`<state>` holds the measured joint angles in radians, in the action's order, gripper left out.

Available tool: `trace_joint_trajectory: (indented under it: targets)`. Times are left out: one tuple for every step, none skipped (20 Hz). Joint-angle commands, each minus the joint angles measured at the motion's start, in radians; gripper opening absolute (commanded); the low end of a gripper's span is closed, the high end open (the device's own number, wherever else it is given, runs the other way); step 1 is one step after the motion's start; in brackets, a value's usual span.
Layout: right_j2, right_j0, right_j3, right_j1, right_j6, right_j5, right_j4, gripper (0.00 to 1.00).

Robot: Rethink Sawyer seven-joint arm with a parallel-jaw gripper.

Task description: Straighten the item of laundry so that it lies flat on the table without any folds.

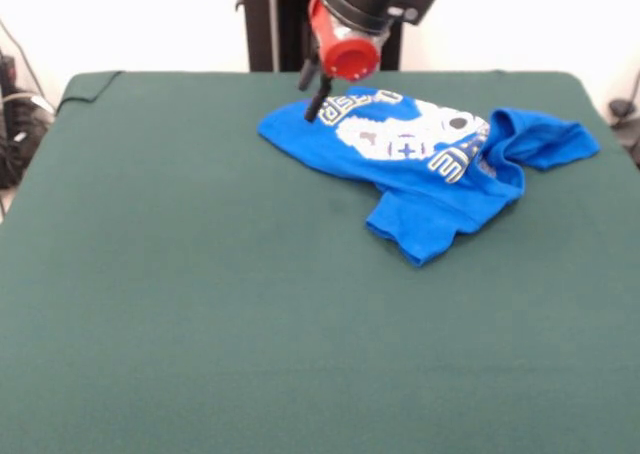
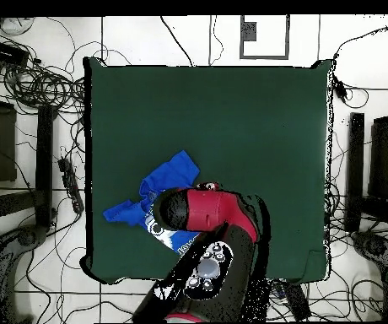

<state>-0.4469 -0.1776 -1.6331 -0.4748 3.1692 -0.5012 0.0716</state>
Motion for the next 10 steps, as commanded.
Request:
trace_joint_trajectory:
  targets:
    - [0.299, 0.13, -0.194, 0.029, 0.027, 0.088, -0.134, 1.0]
    - [0.32, 0.149, -0.208, 0.023, 0.018, 0.086, -0.143, 1.0]
    - [0.315, 0.142, -0.202, 0.029, 0.029, 0.066, -0.147, 1.0]
    - [0.31, 0.134, -0.196, 0.036, 0.04, 0.046, -0.15, 1.0]
    - [0.297, 0.122, -0.186, 0.046, 0.054, 0.033, -0.149, 1.0]
    - [0.29, 0.11, -0.176, 0.065, 0.074, 0.03, -0.153, 1.0]
    - [0.286, 0.11, -0.173, 0.072, 0.079, 0.023, -0.154, 1.0]
    - [0.277, 0.103, -0.164, 0.088, 0.088, 0.01, -0.156, 1.0]
    - [0.276, 0.102, -0.162, 0.094, 0.089, 0.0, -0.16, 1.0]
    - [0.271, 0.103, -0.153, 0.1, 0.087, -0.057, -0.167, 1.0]
